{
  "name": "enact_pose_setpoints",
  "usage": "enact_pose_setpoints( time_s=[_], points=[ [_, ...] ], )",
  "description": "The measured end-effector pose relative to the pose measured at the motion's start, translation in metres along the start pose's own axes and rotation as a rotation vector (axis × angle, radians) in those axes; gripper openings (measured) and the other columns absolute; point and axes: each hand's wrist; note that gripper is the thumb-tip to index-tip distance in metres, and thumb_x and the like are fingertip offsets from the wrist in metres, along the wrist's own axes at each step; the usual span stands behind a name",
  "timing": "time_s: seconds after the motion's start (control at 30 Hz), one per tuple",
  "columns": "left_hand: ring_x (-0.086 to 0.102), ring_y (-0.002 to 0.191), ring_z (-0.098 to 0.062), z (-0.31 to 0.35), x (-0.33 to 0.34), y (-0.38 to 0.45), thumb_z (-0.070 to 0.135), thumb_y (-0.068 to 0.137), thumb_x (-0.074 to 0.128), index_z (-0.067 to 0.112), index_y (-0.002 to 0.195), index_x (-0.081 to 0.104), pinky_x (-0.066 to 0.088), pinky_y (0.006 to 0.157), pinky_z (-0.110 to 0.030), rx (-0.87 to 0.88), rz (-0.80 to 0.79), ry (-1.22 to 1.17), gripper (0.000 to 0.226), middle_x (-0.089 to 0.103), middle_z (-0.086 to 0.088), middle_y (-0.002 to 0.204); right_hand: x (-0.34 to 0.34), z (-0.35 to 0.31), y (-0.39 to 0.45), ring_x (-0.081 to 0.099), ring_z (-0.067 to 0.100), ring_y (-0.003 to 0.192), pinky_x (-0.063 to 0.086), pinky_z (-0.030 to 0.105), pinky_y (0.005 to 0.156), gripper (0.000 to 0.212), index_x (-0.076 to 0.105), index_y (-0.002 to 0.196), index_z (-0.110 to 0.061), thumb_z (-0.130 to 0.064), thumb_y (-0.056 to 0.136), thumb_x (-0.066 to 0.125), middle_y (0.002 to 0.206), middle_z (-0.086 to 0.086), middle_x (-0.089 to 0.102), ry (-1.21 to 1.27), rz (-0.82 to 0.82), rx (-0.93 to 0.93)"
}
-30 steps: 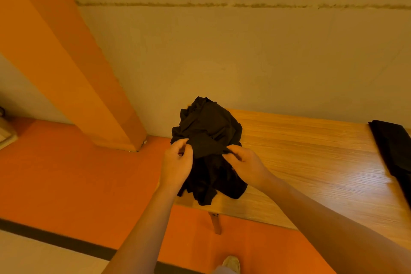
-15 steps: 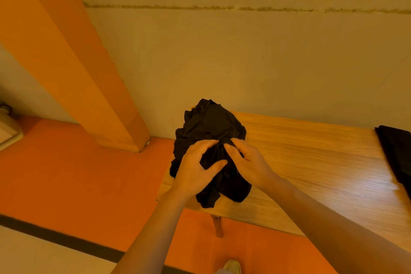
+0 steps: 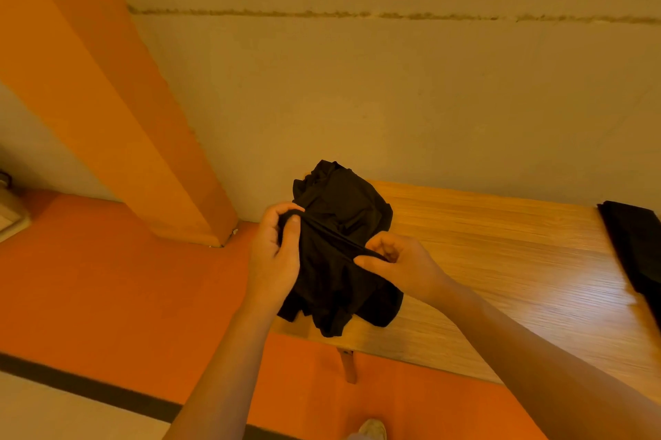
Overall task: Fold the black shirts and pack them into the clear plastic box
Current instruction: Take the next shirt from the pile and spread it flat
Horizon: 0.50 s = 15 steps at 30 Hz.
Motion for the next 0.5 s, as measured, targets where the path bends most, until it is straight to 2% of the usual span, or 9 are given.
enact_pose_setpoints(
  time_s=[0.1,0.13,0.23,0.27,0.4,0.43,0.5],
  points=[
    [0.058,0.086,0.002,0.005,-0.005,0.007,0.02,0.101,0.045,0.032,0.095,0.056,0.046,0.073,-0.017,-0.041,0.059,0.016,0.017,0.059,0.022,0.086,0.003,0.008,0.0,0.051,0.007,0.057,0.042,0.025,0.057,0.004,0.065,0.095,-0.019,-0.019,0.092,0.062,0.068,0.0,0.058,-0.099,0.006,0.028],
    [0.058,0.083,0.0,0.005,-0.009,0.009,0.024,0.101,0.046,0.032,0.092,0.057,0.047,0.071,-0.019,-0.052,0.07,0.017,0.016,0.06,0.021,0.083,0.003,0.011,0.0,0.048,0.006,0.055,0.04,0.023,0.055,0.007,0.065,0.096,-0.018,-0.015,0.094,0.058,0.065,-0.003,0.056,-0.16,0.041,0.024],
    [0.054,0.069,0.001,0.004,-0.019,0.014,0.033,0.1,0.047,0.028,0.08,0.058,0.041,0.06,-0.014,-0.012,0.101,0.093,0.023,0.055,0.02,0.069,0.0,0.02,0.001,0.056,0.014,0.062,0.046,0.031,0.059,0.014,0.064,0.098,-0.018,-0.012,0.095,0.052,0.07,0.0,0.06,-0.317,0.127,0.054],
    [0.052,0.067,0.001,0.004,-0.022,0.014,0.033,0.1,0.047,0.025,0.08,0.058,0.039,0.058,-0.012,-0.003,0.123,0.106,0.024,0.054,0.018,0.068,-0.002,0.022,0.001,0.057,0.015,0.064,0.047,0.032,0.06,0.015,0.063,0.098,-0.02,-0.012,0.096,0.051,0.072,0.003,0.062,-0.309,0.14,0.071],
    [0.042,0.058,0.001,0.004,-0.033,0.016,0.032,0.1,0.046,0.011,0.074,0.051,0.035,0.054,-0.01,-0.03,0.257,0.103,0.034,0.041,0.008,0.065,-0.006,0.026,0.003,0.059,0.013,0.073,0.043,0.015,0.059,0.014,0.061,0.105,-0.02,-0.019,0.1,0.048,0.083,0.002,0.064,-0.139,0.202,0.13],
    [0.04,0.056,0.0,0.004,-0.035,0.016,0.032,0.101,0.045,0.014,0.069,0.047,0.033,0.053,-0.01,-0.034,0.279,0.108,0.036,0.037,0.01,0.062,-0.008,0.025,0.004,0.06,0.014,0.079,0.044,0.016,0.063,0.015,0.061,0.104,-0.019,-0.02,0.1,0.046,0.086,0.001,0.064,-0.09,0.217,0.138],
    [0.037,0.054,-0.002,0.004,-0.039,0.016,0.032,0.101,0.044,0.021,0.065,0.04,0.031,0.051,-0.01,-0.042,0.283,0.136,0.038,0.034,0.01,0.06,-0.01,0.021,0.006,0.061,0.017,0.09,0.05,0.025,0.077,0.018,0.062,0.101,-0.019,-0.021,0.101,0.044,0.093,0.004,0.065,0.013,0.233,0.149]
  ],
)
Point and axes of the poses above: each hand's wrist, its own y-axis towards the middle knuckle, its own x-axis out of the palm, z = x × y
